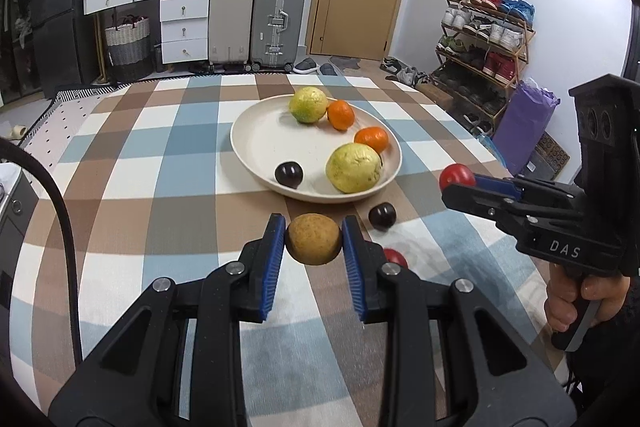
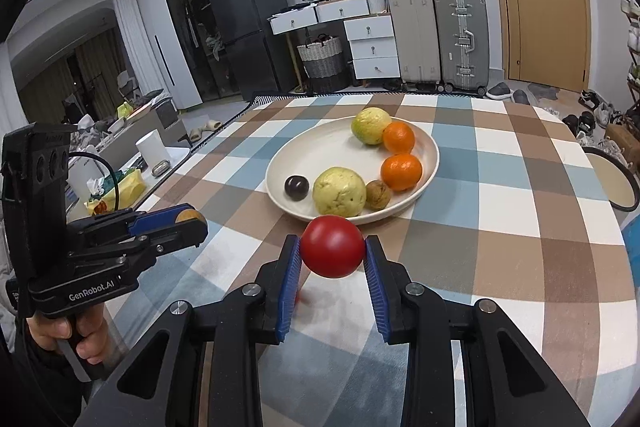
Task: Organize fruits
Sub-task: 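Carry the yellow-brown fruit and the red tomato in both grippers over the plate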
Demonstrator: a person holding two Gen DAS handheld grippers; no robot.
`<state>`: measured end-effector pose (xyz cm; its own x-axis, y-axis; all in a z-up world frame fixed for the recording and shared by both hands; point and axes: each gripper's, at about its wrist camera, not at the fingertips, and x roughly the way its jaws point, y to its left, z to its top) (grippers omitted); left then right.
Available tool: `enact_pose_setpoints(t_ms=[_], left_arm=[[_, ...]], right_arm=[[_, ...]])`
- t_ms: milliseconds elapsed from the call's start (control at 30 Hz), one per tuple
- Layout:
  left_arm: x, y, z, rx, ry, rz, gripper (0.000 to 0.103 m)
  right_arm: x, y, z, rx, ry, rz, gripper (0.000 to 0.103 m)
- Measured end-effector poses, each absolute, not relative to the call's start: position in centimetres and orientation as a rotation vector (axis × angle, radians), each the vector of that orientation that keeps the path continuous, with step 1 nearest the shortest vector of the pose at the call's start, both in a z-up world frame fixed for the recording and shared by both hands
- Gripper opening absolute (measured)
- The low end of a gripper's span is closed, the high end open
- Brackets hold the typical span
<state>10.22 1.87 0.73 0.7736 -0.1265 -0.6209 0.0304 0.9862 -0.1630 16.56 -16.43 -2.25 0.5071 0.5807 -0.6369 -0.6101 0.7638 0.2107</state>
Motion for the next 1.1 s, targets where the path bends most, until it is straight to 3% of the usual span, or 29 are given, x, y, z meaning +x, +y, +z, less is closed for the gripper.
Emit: enact_pose_setpoints(t_ms=[1100], left_arm=[[21.0,3.7,-0.9,-0.166,0.664,-0.036,0.026]], right_arm=[[23.9,-13.7,-2.7,-0.004,0.731,0.705,0.033]])
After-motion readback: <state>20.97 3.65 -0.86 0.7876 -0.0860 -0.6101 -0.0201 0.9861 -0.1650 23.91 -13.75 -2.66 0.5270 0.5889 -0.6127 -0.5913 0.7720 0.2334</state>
